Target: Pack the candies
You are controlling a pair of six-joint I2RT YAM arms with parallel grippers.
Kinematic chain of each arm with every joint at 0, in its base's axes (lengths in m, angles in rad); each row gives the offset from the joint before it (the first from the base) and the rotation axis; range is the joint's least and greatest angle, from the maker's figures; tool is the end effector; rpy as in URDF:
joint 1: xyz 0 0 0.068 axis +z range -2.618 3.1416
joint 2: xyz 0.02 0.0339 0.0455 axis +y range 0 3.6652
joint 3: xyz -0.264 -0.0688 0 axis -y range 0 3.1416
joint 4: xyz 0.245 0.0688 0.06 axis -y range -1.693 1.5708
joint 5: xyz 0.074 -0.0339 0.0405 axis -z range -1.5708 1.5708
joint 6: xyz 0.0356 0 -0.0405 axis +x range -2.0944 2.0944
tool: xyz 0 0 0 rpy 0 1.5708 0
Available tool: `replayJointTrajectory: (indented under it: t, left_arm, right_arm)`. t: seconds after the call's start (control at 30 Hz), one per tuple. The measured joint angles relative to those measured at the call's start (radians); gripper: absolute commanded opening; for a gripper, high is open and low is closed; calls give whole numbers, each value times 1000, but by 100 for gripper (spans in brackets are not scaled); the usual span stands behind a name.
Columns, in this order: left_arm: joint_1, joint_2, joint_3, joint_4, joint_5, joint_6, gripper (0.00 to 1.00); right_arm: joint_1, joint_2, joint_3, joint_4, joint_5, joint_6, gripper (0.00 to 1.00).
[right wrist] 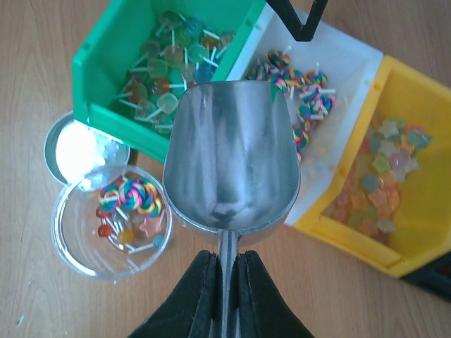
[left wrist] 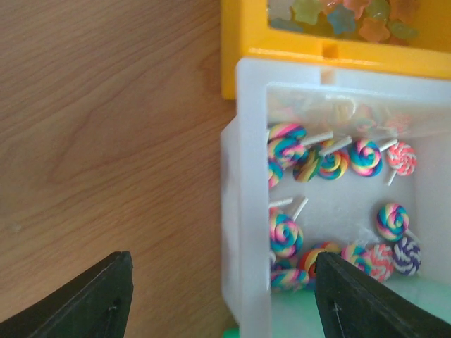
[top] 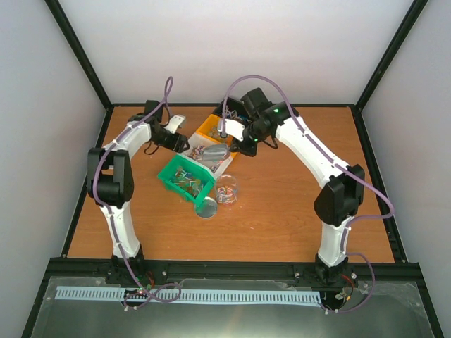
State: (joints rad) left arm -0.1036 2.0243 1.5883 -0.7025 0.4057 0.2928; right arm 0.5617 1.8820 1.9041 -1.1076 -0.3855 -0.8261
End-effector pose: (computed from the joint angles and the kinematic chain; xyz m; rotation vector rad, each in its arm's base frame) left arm 0.4240 -0.0582 0.2048 0.6356 2.5602 -0.4849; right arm 0.3266 0.2214 0.3356 -1.7478 1.9059 0.4154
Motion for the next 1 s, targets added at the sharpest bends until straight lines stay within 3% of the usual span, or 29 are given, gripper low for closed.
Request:
replayJointTrajectory:
  t: [0.3, 0.5, 0.7, 1.0]
  left_arm:
    - [30, -189, -185, -4, -29, 29, 73]
    - [29, -228, -270, 12, -50, 20, 72]
    - [29, -278, -377, 57, -78, -33, 70]
    - [29, -323, -458, 140, -97, -89, 69]
  right_arm:
    - [85, 72, 78, -61, -53, 25, 3]
    - [145, 128, 147, -116, -58, 66, 3]
    - [179, 231, 273, -184, -17, 201, 3]
    - [269, 237, 222, -182, 110, 345, 3]
